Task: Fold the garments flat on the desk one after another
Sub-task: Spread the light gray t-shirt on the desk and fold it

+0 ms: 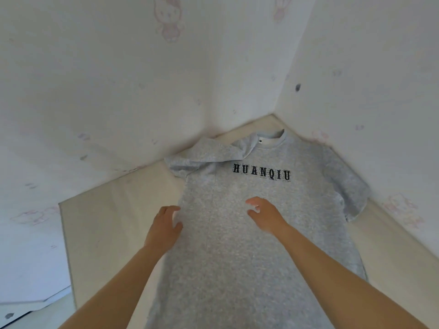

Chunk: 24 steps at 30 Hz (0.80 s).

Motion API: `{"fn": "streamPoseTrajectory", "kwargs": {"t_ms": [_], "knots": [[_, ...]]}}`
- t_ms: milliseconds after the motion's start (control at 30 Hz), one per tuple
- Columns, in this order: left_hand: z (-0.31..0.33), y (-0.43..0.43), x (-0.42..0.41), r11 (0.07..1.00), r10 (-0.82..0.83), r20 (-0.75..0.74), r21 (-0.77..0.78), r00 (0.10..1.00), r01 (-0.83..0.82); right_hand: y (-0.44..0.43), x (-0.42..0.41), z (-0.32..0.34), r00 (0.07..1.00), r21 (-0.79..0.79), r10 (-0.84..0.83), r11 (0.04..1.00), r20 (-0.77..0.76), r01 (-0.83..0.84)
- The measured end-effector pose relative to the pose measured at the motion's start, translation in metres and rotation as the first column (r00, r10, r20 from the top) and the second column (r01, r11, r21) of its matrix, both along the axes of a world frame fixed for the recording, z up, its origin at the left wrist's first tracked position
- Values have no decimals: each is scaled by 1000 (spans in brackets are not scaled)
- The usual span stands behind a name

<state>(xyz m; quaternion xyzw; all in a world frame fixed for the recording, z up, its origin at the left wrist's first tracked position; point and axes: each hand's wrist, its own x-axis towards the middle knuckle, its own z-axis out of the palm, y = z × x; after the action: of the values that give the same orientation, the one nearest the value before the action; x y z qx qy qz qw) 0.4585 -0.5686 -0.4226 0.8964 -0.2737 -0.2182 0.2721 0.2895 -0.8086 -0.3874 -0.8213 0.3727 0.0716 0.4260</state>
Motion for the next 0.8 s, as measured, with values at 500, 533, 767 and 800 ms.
{"fn": "streamPoseTrajectory", "kwargs": {"t_ms": [500, 533, 767, 800], "knots": [[-29, -127, 167, 712, 364, -698, -218, 616, -668, -47, 203, -14, 992, 59, -116, 992, 41, 114], [-30, -130, 170, 722, 347, -709, -216, 614, -657, -50, 207, -13, 990, 45, -88, 995, 112, 84], [-18, -133, 166, 628, 157, -819, -348, 551, -696, -56, 230, -15, 977, 330, -73, 944, 199, 3], [-13, -131, 165, 600, 164, -803, -380, 573, -704, -52, 234, -15, 980, 387, -63, 922, 189, -15]]}}
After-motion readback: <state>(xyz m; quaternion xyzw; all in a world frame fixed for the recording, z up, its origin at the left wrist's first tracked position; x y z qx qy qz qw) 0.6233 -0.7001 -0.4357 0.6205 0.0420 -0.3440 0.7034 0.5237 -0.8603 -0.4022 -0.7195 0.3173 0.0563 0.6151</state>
